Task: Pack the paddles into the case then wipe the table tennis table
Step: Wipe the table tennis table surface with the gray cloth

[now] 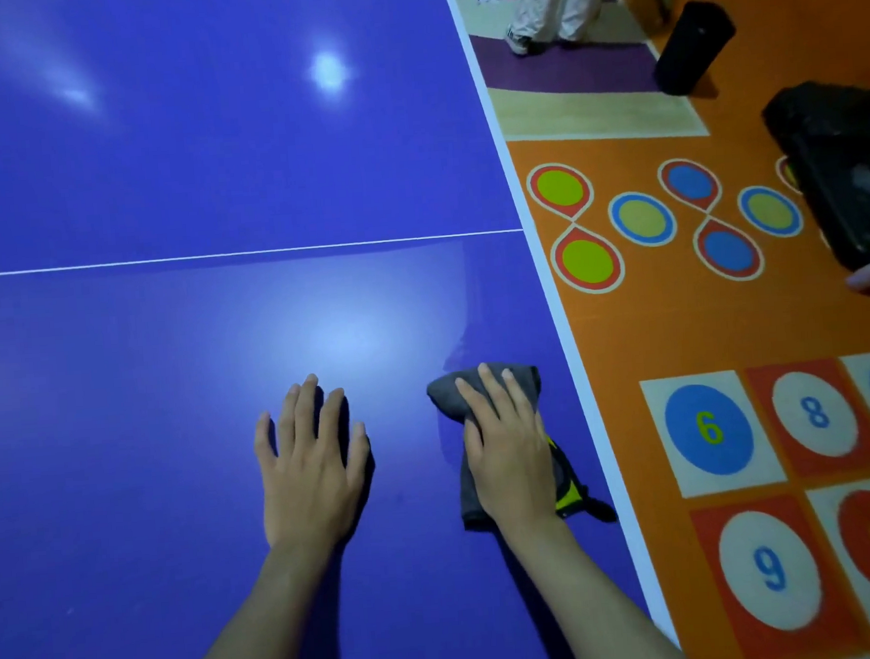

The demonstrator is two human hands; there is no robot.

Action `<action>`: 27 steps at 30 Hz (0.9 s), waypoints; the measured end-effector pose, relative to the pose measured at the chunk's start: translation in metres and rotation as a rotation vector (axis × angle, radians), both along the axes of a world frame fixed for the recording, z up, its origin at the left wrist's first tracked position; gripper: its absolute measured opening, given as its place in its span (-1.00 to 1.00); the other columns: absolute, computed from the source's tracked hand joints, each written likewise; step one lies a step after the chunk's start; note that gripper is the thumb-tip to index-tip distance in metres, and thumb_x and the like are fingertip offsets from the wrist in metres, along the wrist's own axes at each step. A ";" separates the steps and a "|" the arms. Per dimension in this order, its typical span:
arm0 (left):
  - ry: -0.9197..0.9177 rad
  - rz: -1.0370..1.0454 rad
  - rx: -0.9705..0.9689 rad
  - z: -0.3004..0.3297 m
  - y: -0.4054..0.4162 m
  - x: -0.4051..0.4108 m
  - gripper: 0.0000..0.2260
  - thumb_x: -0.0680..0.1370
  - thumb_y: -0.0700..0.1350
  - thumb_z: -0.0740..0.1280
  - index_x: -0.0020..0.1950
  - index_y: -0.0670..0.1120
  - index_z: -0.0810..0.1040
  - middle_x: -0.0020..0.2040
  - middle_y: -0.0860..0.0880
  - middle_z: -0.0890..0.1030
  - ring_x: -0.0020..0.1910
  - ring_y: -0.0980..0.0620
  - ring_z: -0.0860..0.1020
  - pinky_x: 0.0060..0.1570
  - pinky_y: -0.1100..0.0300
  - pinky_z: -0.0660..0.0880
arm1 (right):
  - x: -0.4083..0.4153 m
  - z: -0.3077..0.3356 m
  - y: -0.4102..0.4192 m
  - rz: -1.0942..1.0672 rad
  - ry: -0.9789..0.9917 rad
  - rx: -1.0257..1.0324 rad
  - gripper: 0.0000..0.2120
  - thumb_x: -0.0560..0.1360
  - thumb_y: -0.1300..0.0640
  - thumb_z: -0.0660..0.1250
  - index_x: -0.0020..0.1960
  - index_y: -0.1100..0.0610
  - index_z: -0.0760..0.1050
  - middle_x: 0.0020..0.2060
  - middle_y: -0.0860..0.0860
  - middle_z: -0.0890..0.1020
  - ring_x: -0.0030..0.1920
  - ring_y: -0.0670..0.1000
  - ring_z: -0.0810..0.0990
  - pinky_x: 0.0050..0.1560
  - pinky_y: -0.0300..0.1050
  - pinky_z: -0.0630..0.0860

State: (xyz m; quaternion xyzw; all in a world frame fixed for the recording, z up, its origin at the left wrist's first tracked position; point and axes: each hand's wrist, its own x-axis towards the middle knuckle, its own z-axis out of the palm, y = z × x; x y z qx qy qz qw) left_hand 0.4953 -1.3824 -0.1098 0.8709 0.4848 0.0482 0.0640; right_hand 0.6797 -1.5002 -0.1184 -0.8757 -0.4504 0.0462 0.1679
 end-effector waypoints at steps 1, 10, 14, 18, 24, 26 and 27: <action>-0.032 0.023 -0.009 0.001 0.001 0.000 -0.53 0.67 0.07 -0.05 0.48 -0.07 0.38 0.59 -0.12 0.26 0.60 -0.12 0.21 0.55 -0.25 0.06 | 0.011 0.000 0.017 0.004 0.007 0.004 -0.53 0.68 0.10 0.25 0.58 -0.07 0.34 0.62 -0.08 0.26 0.65 0.03 0.12 0.49 0.18 0.39; -0.079 0.021 0.031 -0.008 0.007 0.001 -0.49 0.66 0.12 0.07 0.58 -0.03 0.33 0.62 -0.11 0.27 0.61 -0.11 0.24 0.56 -0.29 0.11 | 0.108 0.004 0.172 0.030 0.034 0.034 -0.58 0.67 0.02 0.21 0.52 -0.04 0.42 0.59 -0.03 0.32 0.62 0.05 0.17 0.48 0.22 0.38; -0.096 0.013 0.030 -0.016 0.006 0.000 -0.48 0.65 0.13 0.09 0.60 0.00 0.31 0.64 -0.06 0.25 0.63 -0.07 0.21 0.55 -0.30 0.13 | 0.131 0.003 0.217 0.055 0.061 0.052 -0.60 0.70 -0.03 0.16 0.51 -0.04 0.43 0.59 -0.03 0.34 0.62 0.04 0.18 0.48 0.24 0.36; -0.085 0.000 0.034 -0.014 0.012 0.001 -0.46 0.66 0.13 0.08 0.63 0.01 0.25 0.64 -0.07 0.24 0.64 -0.06 0.19 0.56 -0.28 0.12 | 0.133 0.001 0.218 0.053 0.115 0.087 -0.57 0.72 -0.12 0.07 0.52 -0.05 0.44 0.59 -0.07 0.33 0.62 0.01 0.16 0.51 0.25 0.31; -0.140 0.021 -0.014 -0.006 0.009 -0.001 -0.46 0.69 0.14 0.04 0.67 0.04 0.15 0.64 -0.06 0.23 0.65 -0.04 0.14 0.60 -0.24 0.04 | 0.062 -0.001 0.146 0.049 0.134 0.122 -0.59 0.74 -0.12 0.06 0.50 -0.08 0.46 0.58 -0.11 0.33 0.63 -0.03 0.14 0.51 0.24 0.31; -0.167 0.022 -0.001 -0.004 0.009 -0.002 -0.47 0.69 0.13 0.03 0.66 0.03 0.16 0.63 -0.06 0.26 0.64 -0.05 0.16 0.59 -0.24 0.04 | 0.027 -0.002 0.109 0.054 0.098 0.125 -0.60 0.74 -0.10 0.08 0.50 -0.07 0.46 0.58 -0.10 0.34 0.63 -0.02 0.15 0.51 0.18 0.33; -0.193 0.032 0.006 -0.003 0.009 -0.002 -0.48 0.69 0.12 0.03 0.66 0.03 0.17 0.62 -0.06 0.27 0.64 -0.06 0.17 0.59 -0.24 0.04 | 0.010 -0.002 0.092 0.052 0.084 0.126 -0.60 0.74 -0.09 0.08 0.50 -0.07 0.46 0.58 -0.09 0.35 0.63 -0.02 0.16 0.51 0.16 0.33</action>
